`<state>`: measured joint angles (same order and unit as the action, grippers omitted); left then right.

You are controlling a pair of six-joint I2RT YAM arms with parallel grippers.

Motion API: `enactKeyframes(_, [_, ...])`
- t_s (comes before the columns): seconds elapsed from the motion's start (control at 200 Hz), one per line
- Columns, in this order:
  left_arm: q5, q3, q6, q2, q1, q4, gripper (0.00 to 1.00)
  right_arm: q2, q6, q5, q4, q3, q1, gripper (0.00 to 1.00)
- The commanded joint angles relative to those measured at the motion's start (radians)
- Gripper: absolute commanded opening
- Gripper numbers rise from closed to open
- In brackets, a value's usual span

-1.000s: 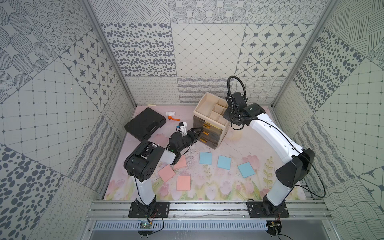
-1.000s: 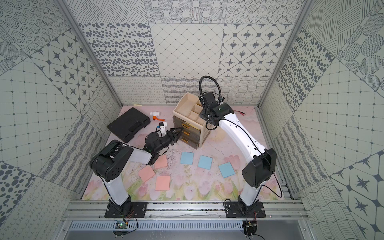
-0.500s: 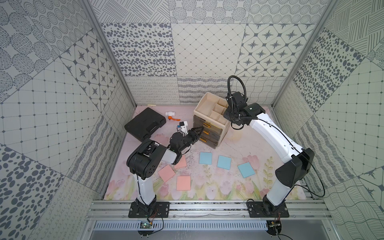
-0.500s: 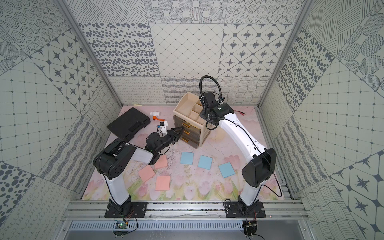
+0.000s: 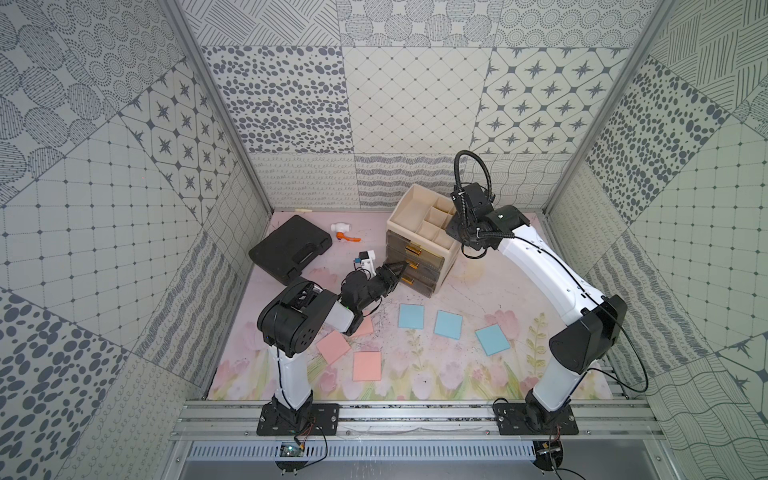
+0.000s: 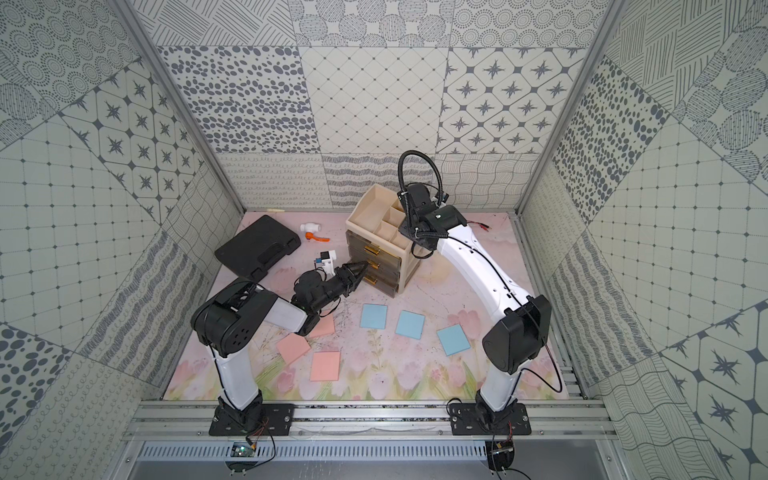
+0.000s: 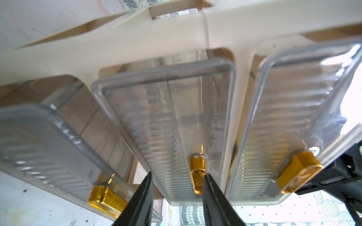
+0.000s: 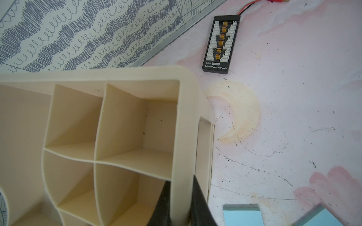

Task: Please put the sticky notes in the drawer by color
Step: Open the drawer in the storage box.

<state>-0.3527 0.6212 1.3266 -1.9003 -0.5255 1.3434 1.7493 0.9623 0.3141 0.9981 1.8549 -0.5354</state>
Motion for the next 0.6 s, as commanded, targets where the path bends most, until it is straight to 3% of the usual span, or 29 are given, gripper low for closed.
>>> enactKeyframes(0.0, [0.008, 0.009, -0.018, 0.01, -0.005, 0.064, 0.44, 0.004, 0.049, -0.033, -0.146, 0.035, -0.001, 0.0])
enactKeyframes(0.595, [0.001, 0.088, -0.049, -0.007, -0.014, -0.008, 0.43, -0.016, 0.046, -0.035, -0.158, 0.027, 0.002, 0.0])
